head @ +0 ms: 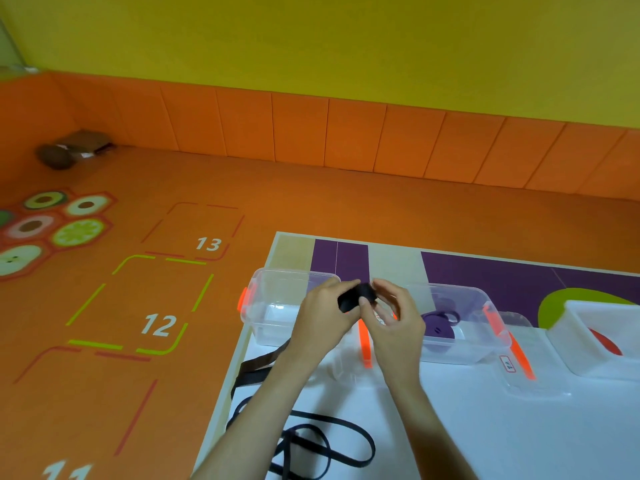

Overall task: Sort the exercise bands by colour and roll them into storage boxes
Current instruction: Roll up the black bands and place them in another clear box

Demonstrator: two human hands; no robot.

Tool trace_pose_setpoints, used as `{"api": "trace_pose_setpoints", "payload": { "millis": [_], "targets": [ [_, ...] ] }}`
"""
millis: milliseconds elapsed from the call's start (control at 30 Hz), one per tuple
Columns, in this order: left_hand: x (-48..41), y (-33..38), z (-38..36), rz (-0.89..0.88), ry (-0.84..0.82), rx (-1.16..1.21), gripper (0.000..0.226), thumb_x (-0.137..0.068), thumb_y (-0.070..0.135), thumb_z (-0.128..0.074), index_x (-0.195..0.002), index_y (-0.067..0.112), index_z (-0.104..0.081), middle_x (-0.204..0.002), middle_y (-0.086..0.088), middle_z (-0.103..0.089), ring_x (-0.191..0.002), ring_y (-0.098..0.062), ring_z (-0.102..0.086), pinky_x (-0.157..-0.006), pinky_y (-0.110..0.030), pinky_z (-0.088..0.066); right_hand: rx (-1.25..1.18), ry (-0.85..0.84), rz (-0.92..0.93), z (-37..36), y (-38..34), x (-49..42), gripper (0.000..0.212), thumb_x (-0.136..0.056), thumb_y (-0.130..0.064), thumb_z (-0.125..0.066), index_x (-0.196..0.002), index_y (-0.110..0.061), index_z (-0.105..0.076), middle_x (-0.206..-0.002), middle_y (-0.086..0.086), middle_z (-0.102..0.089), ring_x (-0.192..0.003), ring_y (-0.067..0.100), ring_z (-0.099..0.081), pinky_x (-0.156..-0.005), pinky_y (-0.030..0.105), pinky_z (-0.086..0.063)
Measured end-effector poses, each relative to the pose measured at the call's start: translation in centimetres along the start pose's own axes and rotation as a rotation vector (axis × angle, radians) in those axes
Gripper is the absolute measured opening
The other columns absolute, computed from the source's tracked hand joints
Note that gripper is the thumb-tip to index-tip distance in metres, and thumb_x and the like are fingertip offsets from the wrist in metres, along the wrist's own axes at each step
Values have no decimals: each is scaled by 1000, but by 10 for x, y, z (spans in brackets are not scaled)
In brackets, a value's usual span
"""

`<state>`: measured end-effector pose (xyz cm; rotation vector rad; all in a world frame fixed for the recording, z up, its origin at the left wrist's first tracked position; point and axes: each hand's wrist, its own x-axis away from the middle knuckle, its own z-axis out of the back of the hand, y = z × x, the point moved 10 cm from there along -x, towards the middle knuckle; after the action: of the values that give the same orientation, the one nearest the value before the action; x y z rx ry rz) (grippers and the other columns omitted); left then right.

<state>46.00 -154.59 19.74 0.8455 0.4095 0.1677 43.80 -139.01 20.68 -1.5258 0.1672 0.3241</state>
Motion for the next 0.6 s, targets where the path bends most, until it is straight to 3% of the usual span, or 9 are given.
{"api": "trace_pose_setpoints", "payload": {
  "millis": [100,233,400,533,600],
  "targets": [
    [4,-4,1,80,-69,268,52,-89,34,-82,-138,29,-67,-122,18,-72,-113,0,-65,-96,-20,-54,19,7,29,7,0,-3,33,-90,0,-76,-113,-23,-74,-117,-5,-69,-114,22,-67,-98,41,-59],
    [10,-4,8,130,-60,471,30,-95,23,-76,-124,30,-74,-111,22,-75,-109,-1,-69,-91,-18,-54,56,-40,138,6,-13,-4,32,-89,4,-76,-114,-15,-74,-124,-1,-64,-119,22,-65,-95,26,-57],
    [10,-9,13,148,6,549,25,-98,17,-74,-120,27,-78,-109,10,-80,-107,-12,-74,-98,-38,-59,37,-70,150,-1,-9,-3,29,-87,5,-78,-111,-11,-76,-127,2,-62,-123,18,-63,-94,20,-54],
    [10,-6,19,127,27,596,27,-99,12,-72,-115,33,-77,-108,9,-80,-105,-13,-74,-94,-28,-59,-85,-94,82,-1,-6,-6,24,-91,0,-75,-110,-13,-78,-125,3,-68,-121,21,-66,-94,29,-58],
    [9,-4,22,111,21,608,27,-99,12,-72,-116,31,-78,-109,9,-80,-106,-12,-74,-93,-26,-58,-182,-71,-8,0,1,-9,31,-93,0,-72,-120,-15,-74,-121,2,-73,-119,23,-68,-96,35,-58]
  ]
}}
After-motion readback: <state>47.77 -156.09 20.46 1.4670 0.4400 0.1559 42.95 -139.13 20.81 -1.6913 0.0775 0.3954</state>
